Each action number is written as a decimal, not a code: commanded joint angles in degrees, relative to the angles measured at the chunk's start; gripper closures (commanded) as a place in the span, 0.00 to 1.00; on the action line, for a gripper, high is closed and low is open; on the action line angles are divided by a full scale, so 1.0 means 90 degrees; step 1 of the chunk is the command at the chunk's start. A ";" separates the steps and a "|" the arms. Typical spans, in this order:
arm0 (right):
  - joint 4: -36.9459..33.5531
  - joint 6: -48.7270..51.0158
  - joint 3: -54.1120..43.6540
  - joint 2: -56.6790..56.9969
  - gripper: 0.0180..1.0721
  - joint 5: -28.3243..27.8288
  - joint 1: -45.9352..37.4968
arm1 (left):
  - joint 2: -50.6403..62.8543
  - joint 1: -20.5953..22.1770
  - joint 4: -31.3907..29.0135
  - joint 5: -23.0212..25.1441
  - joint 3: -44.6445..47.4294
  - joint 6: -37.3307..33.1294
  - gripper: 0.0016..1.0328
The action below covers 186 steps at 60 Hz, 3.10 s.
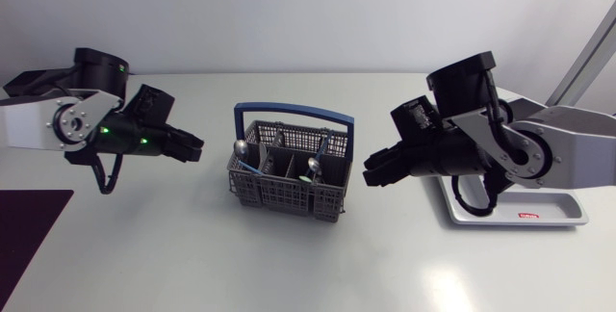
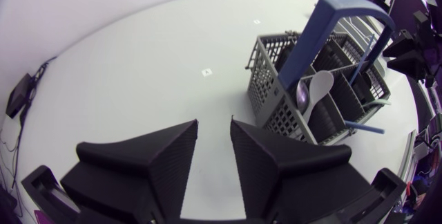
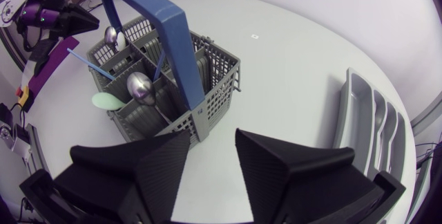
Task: Unload the cutlery basket into the drawer organizer.
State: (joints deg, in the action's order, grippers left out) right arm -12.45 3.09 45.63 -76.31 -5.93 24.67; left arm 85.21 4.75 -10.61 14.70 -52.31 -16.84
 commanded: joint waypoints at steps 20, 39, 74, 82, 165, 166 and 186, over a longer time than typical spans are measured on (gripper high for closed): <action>0.0231 0.0164 0.0145 -0.0837 0.85 -0.0386 0.0267 | 0.0806 0.0761 -0.0256 0.0476 -0.0467 -0.0199 0.79; 0.0367 0.0164 0.0614 -0.1159 0.85 -0.0376 0.0248 | 0.0532 0.1005 -0.0305 0.0496 -0.0310 -0.0180 0.79; 0.0465 0.0262 0.1415 -0.1989 0.85 -0.0337 0.0023 | 0.0513 0.1249 -0.0296 0.0476 -0.0447 -0.0131 0.79; 0.0455 0.0252 0.1239 -0.1853 0.85 -0.0278 0.0179 | 0.0552 0.1191 -0.0227 0.0457 -0.0467 -0.0141 0.79; 0.0153 0.0760 -0.0265 -0.0007 0.09 -0.0034 -0.0075 | -0.2329 0.0136 -0.0608 0.1736 0.0959 -0.1976 0.36; 0.0143 0.0760 -0.0304 0.0022 0.09 -0.0044 -0.0075 | -0.2436 0.0234 -0.0598 0.1746 0.1057 -0.2055 0.36; 0.0133 0.0789 -0.0490 0.0100 0.09 -0.0063 -0.0036 | -0.2134 0.1210 0.0759 0.1746 0.1682 -0.2201 0.36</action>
State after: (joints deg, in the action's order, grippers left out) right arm -10.57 9.47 43.03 -75.96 -6.22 24.27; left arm 63.68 14.33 -6.02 29.78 -38.13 -35.20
